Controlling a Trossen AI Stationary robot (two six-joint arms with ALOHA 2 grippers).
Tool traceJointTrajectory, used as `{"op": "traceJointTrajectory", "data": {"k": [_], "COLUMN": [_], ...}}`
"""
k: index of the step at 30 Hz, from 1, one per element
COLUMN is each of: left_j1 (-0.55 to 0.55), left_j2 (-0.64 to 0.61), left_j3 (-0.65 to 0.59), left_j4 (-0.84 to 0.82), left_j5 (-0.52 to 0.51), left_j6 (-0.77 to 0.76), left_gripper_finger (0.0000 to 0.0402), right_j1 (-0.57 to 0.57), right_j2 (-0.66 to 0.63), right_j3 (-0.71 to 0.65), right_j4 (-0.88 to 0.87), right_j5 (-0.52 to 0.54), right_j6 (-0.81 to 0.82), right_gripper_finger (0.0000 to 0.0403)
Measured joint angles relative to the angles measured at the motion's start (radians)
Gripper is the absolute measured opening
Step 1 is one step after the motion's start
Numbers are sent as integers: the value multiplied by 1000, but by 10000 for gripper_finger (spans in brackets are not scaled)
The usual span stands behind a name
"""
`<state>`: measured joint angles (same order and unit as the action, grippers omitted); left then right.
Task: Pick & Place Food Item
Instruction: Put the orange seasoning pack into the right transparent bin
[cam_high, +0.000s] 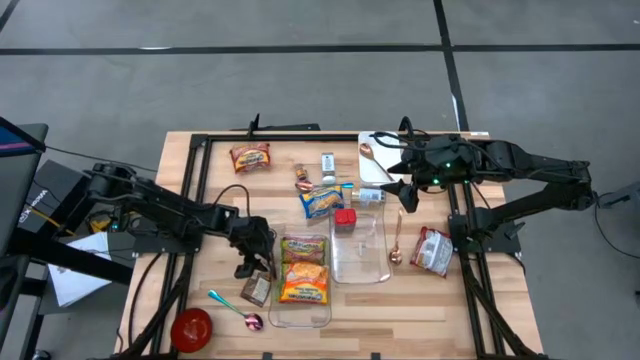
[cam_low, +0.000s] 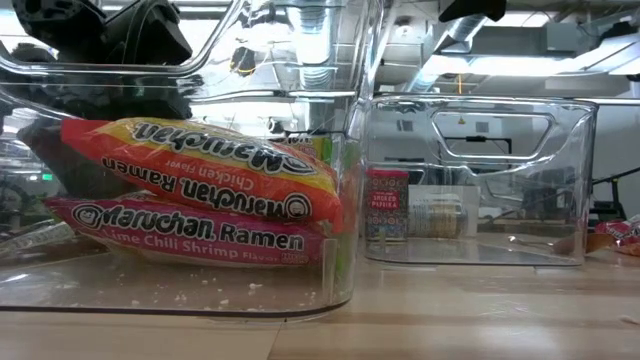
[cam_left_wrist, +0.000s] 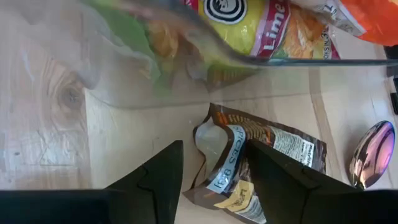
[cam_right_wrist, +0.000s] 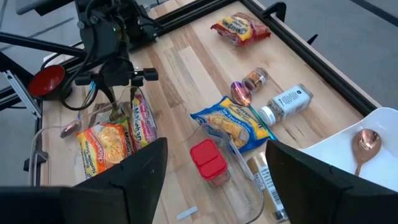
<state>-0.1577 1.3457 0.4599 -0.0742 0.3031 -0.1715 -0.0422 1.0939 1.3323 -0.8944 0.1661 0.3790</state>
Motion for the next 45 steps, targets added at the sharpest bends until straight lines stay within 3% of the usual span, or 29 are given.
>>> {"op": "traceJointTrajectory", "data": {"k": [7, 18, 29, 45], "left_j1": [0, 0, 4, 137], "left_j2": [4, 3, -67, -499], "left_j3": [0, 0, 0, 0], "left_j4": [-2, -23, -106, -413], "left_j5": [3, 73, 114, 116], "left_j6": [-7, -51, -72, -193], "left_gripper_finger": [133, 11, 8, 5], "right_j1": [0, 0, 0, -1], "right_j2": [0, 0, 0, 0], "right_j3": [0, 0, 0, 0], "right_j4": [-1, -3, -2, 8], "right_j5": [0, 19, 19, 19], "right_j6": [-1, -4, -4, -39], "right_gripper_finger": [265, 265, 265, 265]}}
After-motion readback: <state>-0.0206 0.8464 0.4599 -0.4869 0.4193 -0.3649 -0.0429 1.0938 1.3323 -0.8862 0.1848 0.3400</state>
